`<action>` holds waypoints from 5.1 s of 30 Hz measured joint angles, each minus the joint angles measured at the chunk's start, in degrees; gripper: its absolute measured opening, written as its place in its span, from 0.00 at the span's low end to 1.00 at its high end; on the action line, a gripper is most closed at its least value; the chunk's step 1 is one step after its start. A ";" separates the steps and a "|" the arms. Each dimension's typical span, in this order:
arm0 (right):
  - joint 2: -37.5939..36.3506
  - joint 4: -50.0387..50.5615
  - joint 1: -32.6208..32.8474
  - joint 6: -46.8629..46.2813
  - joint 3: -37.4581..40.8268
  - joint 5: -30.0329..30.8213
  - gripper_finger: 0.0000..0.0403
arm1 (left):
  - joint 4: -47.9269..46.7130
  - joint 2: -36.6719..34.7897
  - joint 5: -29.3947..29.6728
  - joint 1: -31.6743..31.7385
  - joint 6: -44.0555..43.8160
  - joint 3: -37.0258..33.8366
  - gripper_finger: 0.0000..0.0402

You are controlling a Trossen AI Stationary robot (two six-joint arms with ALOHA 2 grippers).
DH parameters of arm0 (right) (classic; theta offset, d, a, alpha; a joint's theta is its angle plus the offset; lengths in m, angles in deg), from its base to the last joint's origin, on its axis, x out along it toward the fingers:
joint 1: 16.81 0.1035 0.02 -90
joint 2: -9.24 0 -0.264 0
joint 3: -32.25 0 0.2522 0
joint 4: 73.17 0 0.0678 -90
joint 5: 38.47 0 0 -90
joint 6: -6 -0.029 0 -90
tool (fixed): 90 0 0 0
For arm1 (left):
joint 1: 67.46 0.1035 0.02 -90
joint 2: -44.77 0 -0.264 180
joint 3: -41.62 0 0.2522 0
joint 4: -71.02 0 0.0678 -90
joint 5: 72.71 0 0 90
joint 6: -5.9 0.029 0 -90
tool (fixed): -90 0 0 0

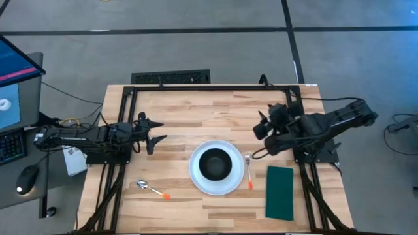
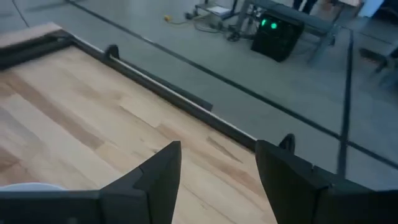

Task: Set table place
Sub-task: Place the orange-handled fork next to the white plate, then place the orange-handled spoon inside the black bowl

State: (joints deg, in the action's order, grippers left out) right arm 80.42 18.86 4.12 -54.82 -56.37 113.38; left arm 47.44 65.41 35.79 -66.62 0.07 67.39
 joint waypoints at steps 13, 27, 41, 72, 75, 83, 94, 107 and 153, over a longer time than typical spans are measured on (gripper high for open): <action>-18.90 -49.91 0.10 28.49 28.61 -12.35 0.58 | 0.21 0.00 0.11 -0.01 -0.02 0.00 0.67; -36.78 -68.48 -5.95 51.13 44.59 -24.40 0.58 | -0.36 0.00 4.86 0.00 -1.93 0.00 0.67; -40.52 -75.49 -6.71 48.33 53.33 -24.50 0.58 | -2.75 -0.01 -2.05 -0.02 -4.82 0.04 0.67; -37.81 -77.04 -6.71 51.84 53.67 -24.33 0.58 | -25.60 1.93 -10.40 0.02 -50.13 2.14 0.67; -37.81 -77.04 -6.71 51.84 53.67 -24.33 0.58 | -26.28 3.31 -17.52 0.01 -52.42 3.84 0.67; -37.81 -77.04 -6.73 52.30 53.65 -24.31 0.58 | -36.89 13.04 -24.11 -0.69 -54.00 15.50 0.67; -37.81 -76.95 -6.73 54.78 53.63 -24.31 0.58 | -53.05 33.23 -25.91 -9.62 -58.80 32.12 0.67; -37.81 -73.64 -6.73 55.47 53.61 -24.31 0.58 | -51.74 38.23 -30.80 -26.29 -86.34 24.77 0.67; -36.19 -67.95 -6.73 55.30 53.61 -24.35 0.58 | -19.09 38.29 -26.01 -42.23 -121.48 7.67 0.48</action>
State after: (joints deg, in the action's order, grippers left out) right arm 44.23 -49.08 -2.61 0.48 -2.76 89.03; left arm 28.35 103.70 9.78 -108.85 -121.40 75.06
